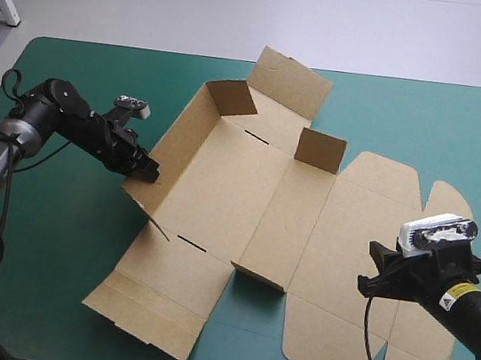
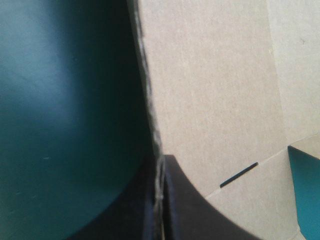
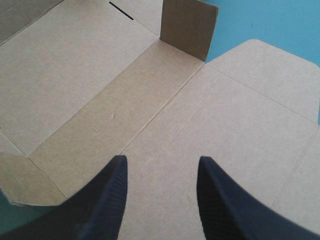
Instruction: Fold the box
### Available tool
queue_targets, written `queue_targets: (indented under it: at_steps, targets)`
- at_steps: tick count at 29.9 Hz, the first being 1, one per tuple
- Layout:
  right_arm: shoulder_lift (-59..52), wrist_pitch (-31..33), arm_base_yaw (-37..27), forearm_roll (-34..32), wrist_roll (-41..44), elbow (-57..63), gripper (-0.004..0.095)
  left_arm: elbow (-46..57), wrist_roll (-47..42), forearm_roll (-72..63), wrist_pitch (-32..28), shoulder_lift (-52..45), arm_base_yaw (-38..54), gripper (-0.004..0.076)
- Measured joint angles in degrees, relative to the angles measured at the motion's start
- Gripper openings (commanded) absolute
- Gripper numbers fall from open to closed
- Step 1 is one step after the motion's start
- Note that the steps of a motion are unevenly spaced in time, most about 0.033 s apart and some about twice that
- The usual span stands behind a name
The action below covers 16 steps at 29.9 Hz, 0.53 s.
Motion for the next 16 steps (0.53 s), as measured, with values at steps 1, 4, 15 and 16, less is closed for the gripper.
queue_targets:
  at_steps: [1,4,15,16]
  targets:
    - [0.0,-0.23,0.0,0.0,0.0,0.0,0.0415,-0.92,-0.45,1.42,0.2,-0.48,-0.4,-0.001]
    - [0.0,-0.68,0.0,0.18,0.0,0.0,0.0415,-4.33,-1.72,5.5,0.67,-2.13,-2.14,-0.001]
    - [0.0,-3.5,0.0,1.95,-0.56,0.0,0.0413,-13.88,-2.35,23.02,2.11,-7.48,-13.18,0.0013]
    - [0.0,-3.57,0.0,1.95,-0.63,0.0,0.0413,-14.28,-2.18,24.45,2.19,-7.71,-14.01,0.0013]
